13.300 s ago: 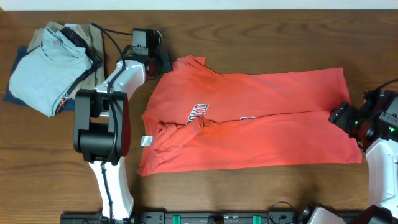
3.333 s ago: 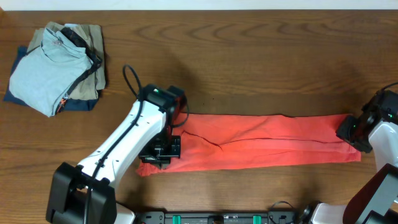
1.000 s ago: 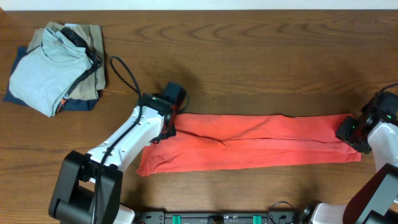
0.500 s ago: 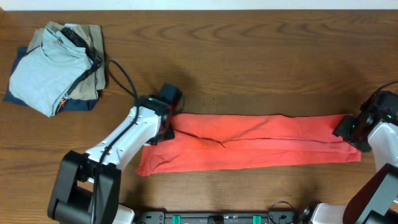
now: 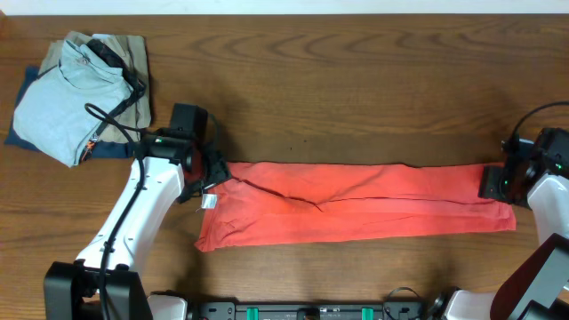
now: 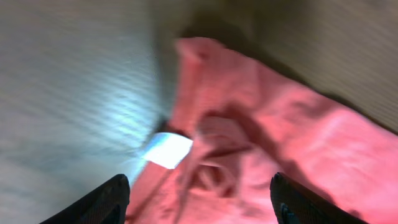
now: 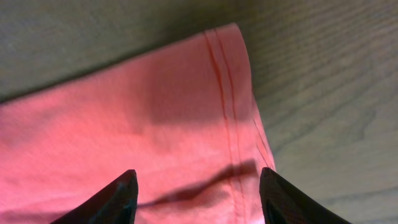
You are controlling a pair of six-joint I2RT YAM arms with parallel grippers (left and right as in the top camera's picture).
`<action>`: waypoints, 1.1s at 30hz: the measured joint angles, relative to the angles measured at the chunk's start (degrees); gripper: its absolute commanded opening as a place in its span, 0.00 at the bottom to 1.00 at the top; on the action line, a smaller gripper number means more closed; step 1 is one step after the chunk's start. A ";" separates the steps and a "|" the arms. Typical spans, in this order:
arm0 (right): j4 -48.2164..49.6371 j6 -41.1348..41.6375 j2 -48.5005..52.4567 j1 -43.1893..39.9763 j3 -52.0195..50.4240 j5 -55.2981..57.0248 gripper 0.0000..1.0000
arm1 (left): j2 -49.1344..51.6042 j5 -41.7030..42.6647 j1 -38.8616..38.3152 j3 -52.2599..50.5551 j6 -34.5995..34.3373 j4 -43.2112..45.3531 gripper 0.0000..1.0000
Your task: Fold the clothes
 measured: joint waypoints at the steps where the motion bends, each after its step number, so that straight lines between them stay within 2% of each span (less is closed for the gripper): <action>1: -0.04 -0.33 0.00 -0.04 0.00 0.04 0.60 | 0.00 1.60 -0.02 0.00 0.87 0.63 0.74; 7: 0.72 0.50 0.00 -0.04 0.00 0.35 0.57 | 0.02 7.15 -0.85 0.00 5.11 2.75 0.76; 9: 1.38 1.03 0.00 -0.04 0.00 0.63 0.51 | 0.15 8.02 -1.01 0.00 6.23 2.84 0.78; 11: 1.73 1.57 0.00 -0.04 0.00 0.98 0.49 | 0.70 8.76 -1.01 0.00 6.78 2.93 0.77; 14: 2.16 2.71 0.00 -0.04 0.00 1.33 0.47 | 2.75 11.87 -1.01 0.00 7.93 3.10 0.69; 16: 1.77 4.11 0.00 -0.04 0.00 1.38 0.36 | 4.22 14.75 -1.01 -0.04 8.87 3.06 0.63; 17: 1.09 5.62 0.00 -0.04 0.00 1.36 0.23 | 4.85 16.09 -1.05 -0.07 9.31 3.02 0.61; 18: 0.20 7.34 0.00 -0.04 0.00 1.38 0.14 | 5.31 17.31 -1.25 -0.09 9.90 2.84 0.58; 20: -1.66 11.34 0.02 -0.04 -0.02 1.38 0.04 | 5.51 18.78 -1.68 -0.15 10.60 1.77 0.57; 24: -5.99 17.59 0.02 -0.04 -0.02 1.38 0.05 | 5.51 19.98 -3.37 -0.15 12.13 0.00 0.57; 26: -7.87 19.52 0.02 -0.04 -0.02 1.09 0.17 | 5.51 19.78 -4.61 -0.33 12.63 -0.26 0.57; 27: -8.66 20.39 0.02 -0.04 -0.02 0.68 0.18 | 5.51 19.12 -5.35 -0.57 12.94 -0.24 0.57; 33: -8.96 21.75 0.02 -0.04 -0.17 -0.85 0.11 | 5.51 15.89 -7.67 -4.57 13.03 2.25 0.57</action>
